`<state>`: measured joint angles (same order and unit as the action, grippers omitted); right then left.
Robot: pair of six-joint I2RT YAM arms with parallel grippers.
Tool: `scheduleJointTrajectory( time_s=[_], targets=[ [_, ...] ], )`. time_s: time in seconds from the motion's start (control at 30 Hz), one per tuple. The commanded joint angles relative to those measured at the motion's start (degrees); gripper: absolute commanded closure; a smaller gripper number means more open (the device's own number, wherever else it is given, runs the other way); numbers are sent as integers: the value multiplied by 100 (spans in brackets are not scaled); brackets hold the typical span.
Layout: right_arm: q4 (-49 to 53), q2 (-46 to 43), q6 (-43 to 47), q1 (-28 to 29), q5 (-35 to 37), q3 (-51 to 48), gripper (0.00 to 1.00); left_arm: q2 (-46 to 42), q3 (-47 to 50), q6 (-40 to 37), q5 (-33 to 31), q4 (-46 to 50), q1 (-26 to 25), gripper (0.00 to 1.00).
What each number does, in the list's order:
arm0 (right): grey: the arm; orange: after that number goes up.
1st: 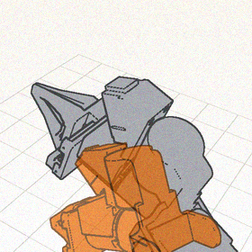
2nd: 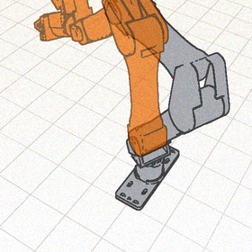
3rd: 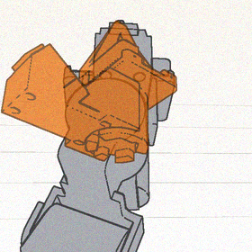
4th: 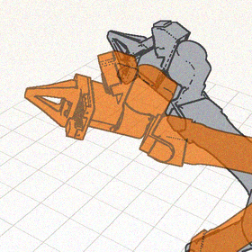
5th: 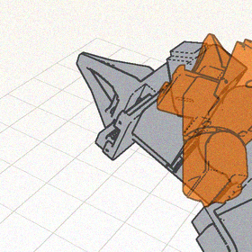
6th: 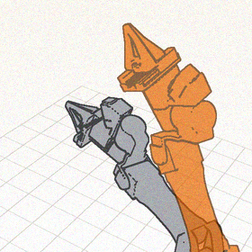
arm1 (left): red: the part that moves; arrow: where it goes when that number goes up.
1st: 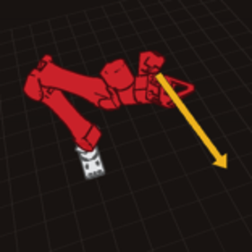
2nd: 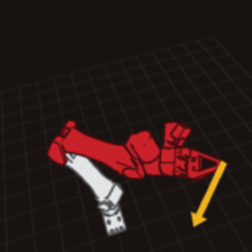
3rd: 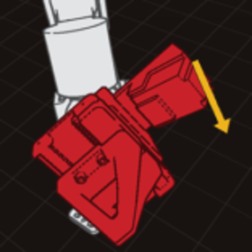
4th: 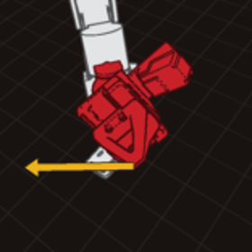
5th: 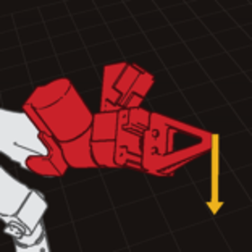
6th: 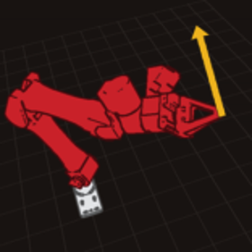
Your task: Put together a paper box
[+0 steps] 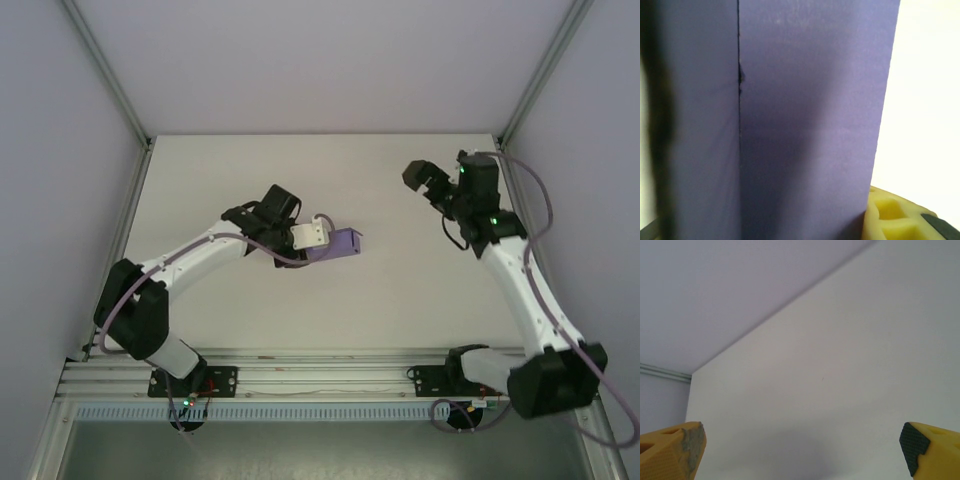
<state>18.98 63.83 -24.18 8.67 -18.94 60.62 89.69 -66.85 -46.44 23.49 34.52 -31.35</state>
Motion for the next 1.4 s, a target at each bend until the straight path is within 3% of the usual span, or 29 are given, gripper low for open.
scheduleJointTrajectory(
  time_s=[0.0,0.23,0.37,0.5,0.63,0.7,0.9,1.23,1.37],
  targets=[
    [-1018,-530,1562,21,186,-551,0,327,-340,-37,172,743,15,67],
    [431,-549,3412,145,-1619,-325,2,1165,-1144,16,105,1486,-17,66],
    [1289,-85,4271,721,-1161,-199,6,1694,-1585,70,7,1761,-48,65],
    [1405,440,4779,1254,-754,-175,8,2086,-1897,-55,55,2027,-55,65],
    [1150,1000,4682,1447,-485,51,14,2194,-2034,-170,219,2085,-54,65],
    [976,1245,4612,1463,-467,125,23,2199,-2034,-201,245,2042,-55,63],
    [1093,1835,4579,1512,-839,489,39,2303,-2102,-228,226,2074,-55,63],
    [1418,2246,4759,1568,-1453,713,58,2367,-2249,-296,341,2101,-42,63],
    [1534,2371,4725,1584,-1258,824,68,2395,-2333,-308,347,2173,-46,63]
  ],
)
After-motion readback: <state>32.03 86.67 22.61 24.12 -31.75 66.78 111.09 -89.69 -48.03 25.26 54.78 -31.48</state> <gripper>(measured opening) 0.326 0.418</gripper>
